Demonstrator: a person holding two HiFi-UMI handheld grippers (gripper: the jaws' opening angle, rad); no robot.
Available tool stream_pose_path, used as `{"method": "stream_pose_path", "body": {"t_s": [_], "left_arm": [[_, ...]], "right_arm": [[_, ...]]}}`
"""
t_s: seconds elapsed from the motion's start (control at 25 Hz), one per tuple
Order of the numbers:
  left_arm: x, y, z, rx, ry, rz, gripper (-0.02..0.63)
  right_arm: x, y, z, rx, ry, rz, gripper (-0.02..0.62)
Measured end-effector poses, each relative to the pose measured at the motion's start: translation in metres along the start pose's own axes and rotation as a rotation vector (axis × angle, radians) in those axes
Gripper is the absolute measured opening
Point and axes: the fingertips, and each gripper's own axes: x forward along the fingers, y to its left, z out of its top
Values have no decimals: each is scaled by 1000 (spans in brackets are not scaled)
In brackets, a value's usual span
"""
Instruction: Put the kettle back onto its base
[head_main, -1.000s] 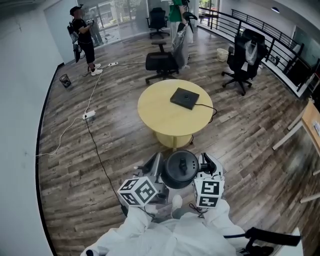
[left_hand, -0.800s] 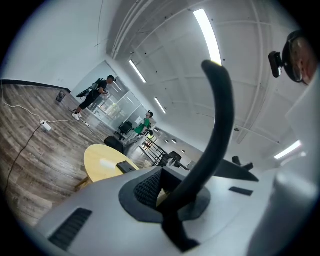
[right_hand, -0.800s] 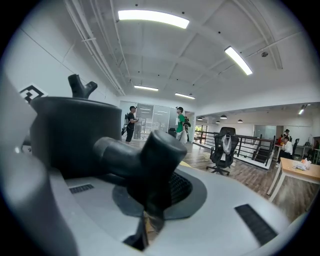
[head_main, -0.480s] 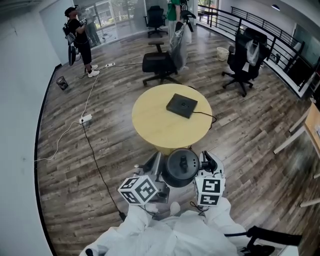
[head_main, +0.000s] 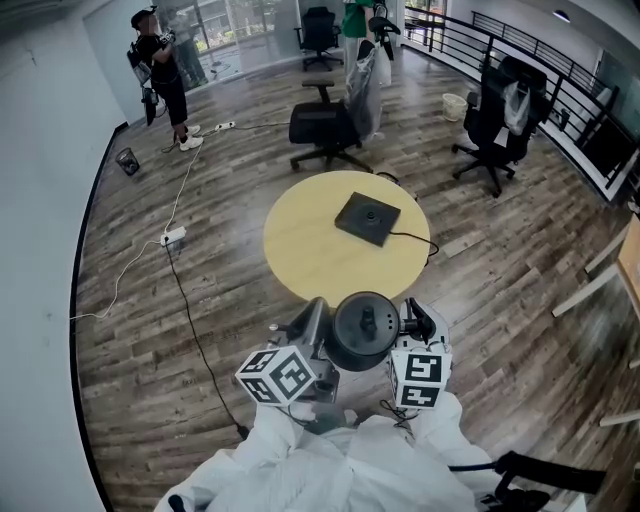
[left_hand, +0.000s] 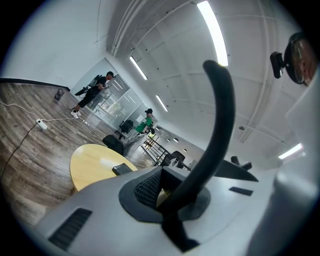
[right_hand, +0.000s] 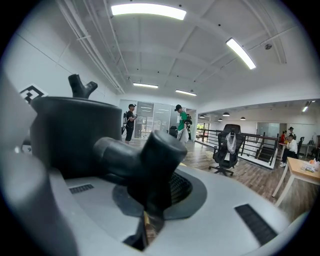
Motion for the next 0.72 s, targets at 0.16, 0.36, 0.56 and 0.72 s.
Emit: {"method": "stream_pose_path", "body": {"t_s": [0.16, 0.36, 0.56, 0.72], "left_arm": [[9, 4, 0, -5, 1, 6, -2], [21, 8, 0, -14, 2, 5, -2], [41, 17, 4, -21, 6, -3, -2], [60, 25, 13, -21, 6, -17, -2]], "right_arm": [[9, -3, 1, -2, 5, 0, 29], [21, -8, 2, -6, 6, 0, 29], [40, -14, 2, -13, 20, -12, 29], [59, -18, 10, -15, 14, -26, 29]]}}
